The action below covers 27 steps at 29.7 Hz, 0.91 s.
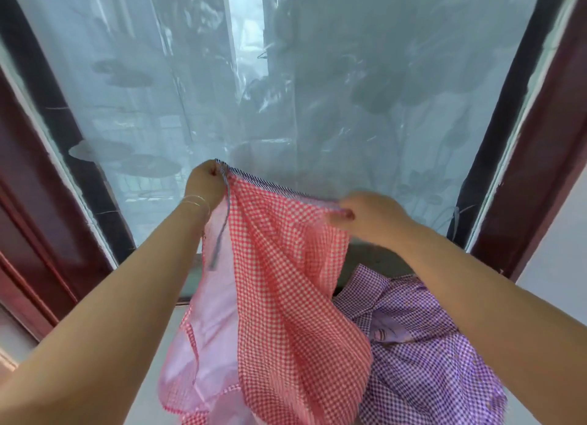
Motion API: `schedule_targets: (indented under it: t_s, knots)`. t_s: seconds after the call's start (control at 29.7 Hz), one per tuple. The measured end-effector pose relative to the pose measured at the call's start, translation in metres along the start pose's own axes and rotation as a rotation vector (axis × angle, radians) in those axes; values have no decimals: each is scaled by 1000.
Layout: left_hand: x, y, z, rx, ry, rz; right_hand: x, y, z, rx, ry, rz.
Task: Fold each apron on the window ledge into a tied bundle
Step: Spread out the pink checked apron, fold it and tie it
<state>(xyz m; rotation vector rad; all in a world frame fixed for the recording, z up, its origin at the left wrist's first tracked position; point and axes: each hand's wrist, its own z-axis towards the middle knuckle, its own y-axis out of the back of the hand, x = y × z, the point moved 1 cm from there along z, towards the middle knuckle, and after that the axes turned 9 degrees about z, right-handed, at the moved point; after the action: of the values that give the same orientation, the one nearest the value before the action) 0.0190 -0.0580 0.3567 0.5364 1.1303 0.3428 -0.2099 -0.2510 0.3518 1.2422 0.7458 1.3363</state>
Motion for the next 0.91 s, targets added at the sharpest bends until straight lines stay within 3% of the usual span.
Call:
schedule_targets:
  t_s: [0.13, 0.27, 0.4, 0.47, 0.54, 0.64, 0.77, 0.91]
  knots:
    - [12, -17, -23, 232, 147, -246, -9, 31, 5, -438, 57, 112]
    - [15, -28, -48, 490, 161, -662, -23, 40, 2, -534, 42, 188]
    - [-15, -29, -77, 675, -40, -647, -47, 34, -8, -424, -274, 70]
    - [-38, -31, -93, 727, -121, -562, -36, 27, -12, -421, -113, 136]
    - [-58, -35, -106, 757, -184, -508, -10, 20, -15, -283, 55, 377]
    - [-72, -40, -119, 775, -230, -450, 11, 16, -11, -9, -10, 562]
    - [-70, -46, -124, 696, -162, -436, 11, 15, -13, 61, -67, 625]
    - [-64, -55, -129, 733, -88, -363, 14, 6, -17, 110, -106, 486]
